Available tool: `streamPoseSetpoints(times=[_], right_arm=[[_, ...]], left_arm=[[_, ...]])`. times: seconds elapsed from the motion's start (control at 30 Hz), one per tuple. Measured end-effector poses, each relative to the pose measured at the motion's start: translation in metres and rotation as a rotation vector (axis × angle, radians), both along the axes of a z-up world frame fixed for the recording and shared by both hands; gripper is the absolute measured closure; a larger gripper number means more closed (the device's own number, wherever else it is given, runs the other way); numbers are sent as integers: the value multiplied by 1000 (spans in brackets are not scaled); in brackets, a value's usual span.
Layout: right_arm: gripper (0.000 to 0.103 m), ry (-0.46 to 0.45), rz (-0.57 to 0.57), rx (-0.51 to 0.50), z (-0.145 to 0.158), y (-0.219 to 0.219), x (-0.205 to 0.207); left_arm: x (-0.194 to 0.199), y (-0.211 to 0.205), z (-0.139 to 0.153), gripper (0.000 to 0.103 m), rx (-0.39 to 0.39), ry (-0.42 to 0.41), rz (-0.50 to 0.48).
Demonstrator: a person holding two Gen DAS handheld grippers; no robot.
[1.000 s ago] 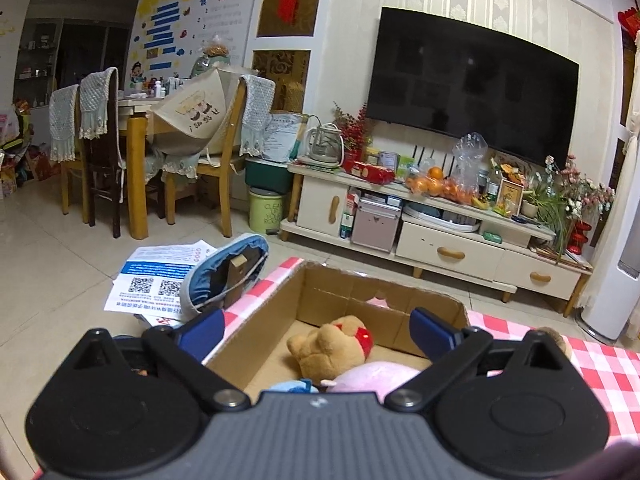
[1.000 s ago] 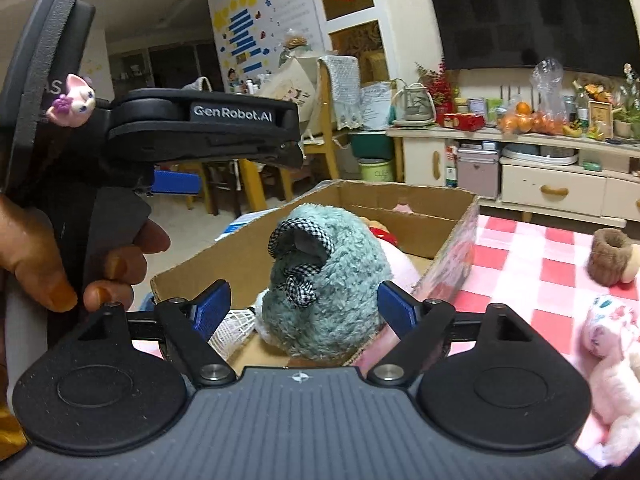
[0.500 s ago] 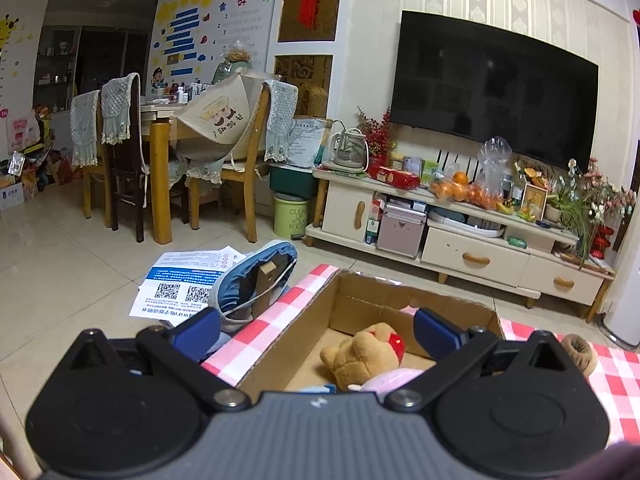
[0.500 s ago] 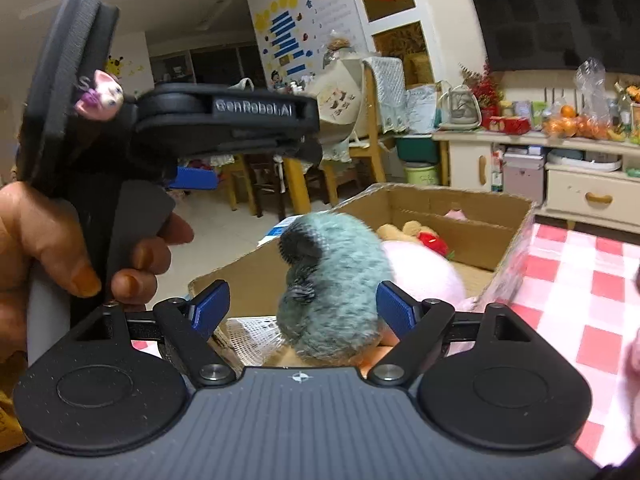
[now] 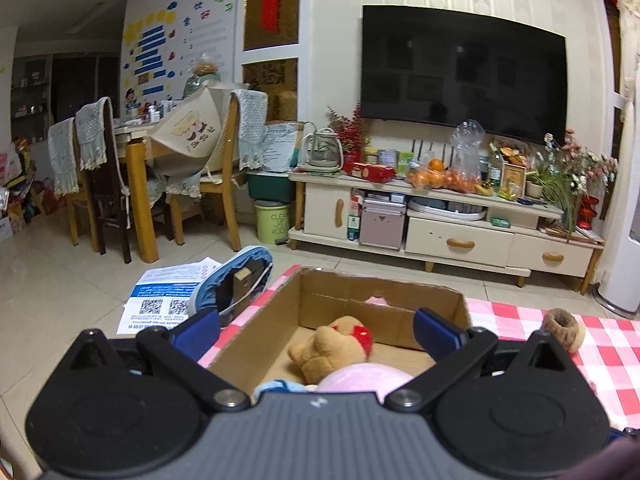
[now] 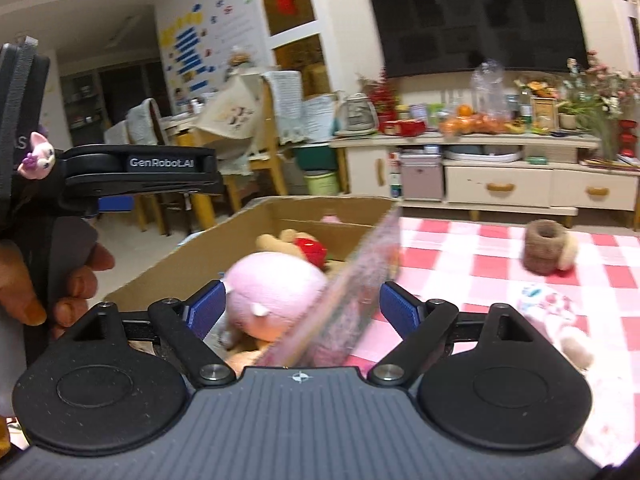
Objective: Organize soft objects
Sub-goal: 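Move both tools from the box back to the toys on the table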
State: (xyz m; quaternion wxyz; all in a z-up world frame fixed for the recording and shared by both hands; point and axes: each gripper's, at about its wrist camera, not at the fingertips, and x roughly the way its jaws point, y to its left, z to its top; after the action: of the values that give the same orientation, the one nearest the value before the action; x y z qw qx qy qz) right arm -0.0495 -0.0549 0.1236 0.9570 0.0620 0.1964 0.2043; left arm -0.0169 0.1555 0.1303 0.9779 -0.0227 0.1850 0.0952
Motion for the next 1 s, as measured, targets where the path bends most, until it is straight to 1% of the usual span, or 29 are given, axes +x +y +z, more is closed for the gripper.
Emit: streamPoseSetpoints(times=[0.07,0.23,0.4,0.57,1.0], right_arm=[[0,1,-24,-2,-2,-2,-8],[0,-13,-60,-19,-3,-1,-13],[0,-35,-86,-30,-2,-13,-22],[0,-45,-111,-34,-1,-20,-21],[0,-41,-171,-18,-10,-46,-26]], left_arm=[[-1,-6,1,1,9,-2,-11],[-3,-19,1,1,24,-1,-39],[-3,-36,0,1,49,4,-72],[-4,-52,-1,1,79,7,-101],[-5,-84,-5,1,122,32,-140]])
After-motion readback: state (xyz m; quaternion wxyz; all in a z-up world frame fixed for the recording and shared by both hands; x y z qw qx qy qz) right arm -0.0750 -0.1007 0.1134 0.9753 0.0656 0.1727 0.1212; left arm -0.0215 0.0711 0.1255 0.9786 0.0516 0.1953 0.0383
